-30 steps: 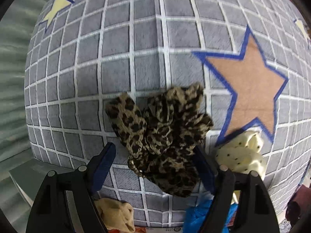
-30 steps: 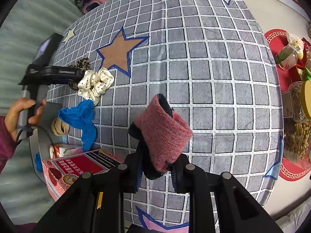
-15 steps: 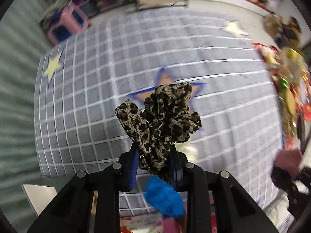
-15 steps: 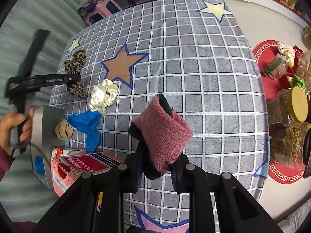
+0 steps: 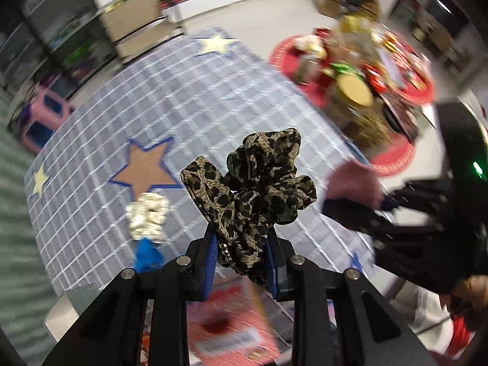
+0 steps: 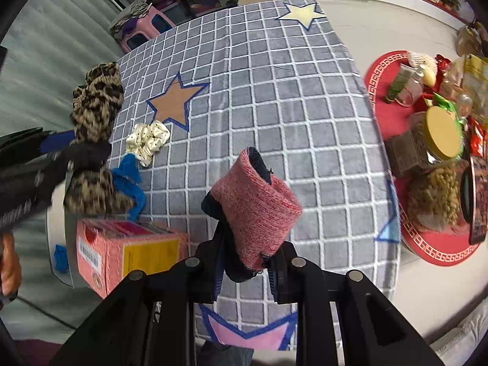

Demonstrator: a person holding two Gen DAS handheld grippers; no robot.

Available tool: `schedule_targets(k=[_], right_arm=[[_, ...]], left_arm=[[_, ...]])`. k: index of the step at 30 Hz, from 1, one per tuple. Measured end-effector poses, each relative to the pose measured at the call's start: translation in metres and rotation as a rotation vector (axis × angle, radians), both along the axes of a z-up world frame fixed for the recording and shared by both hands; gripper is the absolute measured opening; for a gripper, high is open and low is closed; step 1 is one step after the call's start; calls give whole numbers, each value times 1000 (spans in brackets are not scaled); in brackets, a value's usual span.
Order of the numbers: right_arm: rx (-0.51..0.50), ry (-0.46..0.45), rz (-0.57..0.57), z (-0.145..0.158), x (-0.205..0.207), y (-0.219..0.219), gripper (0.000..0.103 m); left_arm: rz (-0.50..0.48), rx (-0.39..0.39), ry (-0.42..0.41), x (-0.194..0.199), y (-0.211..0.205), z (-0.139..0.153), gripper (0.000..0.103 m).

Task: Organize soft objects
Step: 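Carry the leopard scrunchie and pink cuff over the white box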

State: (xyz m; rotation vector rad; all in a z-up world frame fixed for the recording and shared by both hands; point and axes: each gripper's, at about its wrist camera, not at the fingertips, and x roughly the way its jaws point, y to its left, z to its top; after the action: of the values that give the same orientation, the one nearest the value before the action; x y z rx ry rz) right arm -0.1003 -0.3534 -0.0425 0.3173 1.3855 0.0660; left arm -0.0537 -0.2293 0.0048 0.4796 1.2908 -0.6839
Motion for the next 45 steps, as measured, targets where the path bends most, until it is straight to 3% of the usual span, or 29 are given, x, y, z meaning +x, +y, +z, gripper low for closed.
schedule_targets(k=[9,14,20,29,45], right_arm=[[-68,17,17,8,-47,1,25],[-82,37,6,9,-75,15,25],[-65,68,23,9,-105,56,25],[-50,67,160,19,-125,142,25],[-104,-33,457,69,-89,271,25]], left_arm=[[-216,11,45,-89,3,-1,30],[-321,20,83,-125,28,-5,30],[-405,48,38,-152,75,4,30],[-296,55,-49,-147,154,19,30],[90,-27,-127,-116,285,41,30]])
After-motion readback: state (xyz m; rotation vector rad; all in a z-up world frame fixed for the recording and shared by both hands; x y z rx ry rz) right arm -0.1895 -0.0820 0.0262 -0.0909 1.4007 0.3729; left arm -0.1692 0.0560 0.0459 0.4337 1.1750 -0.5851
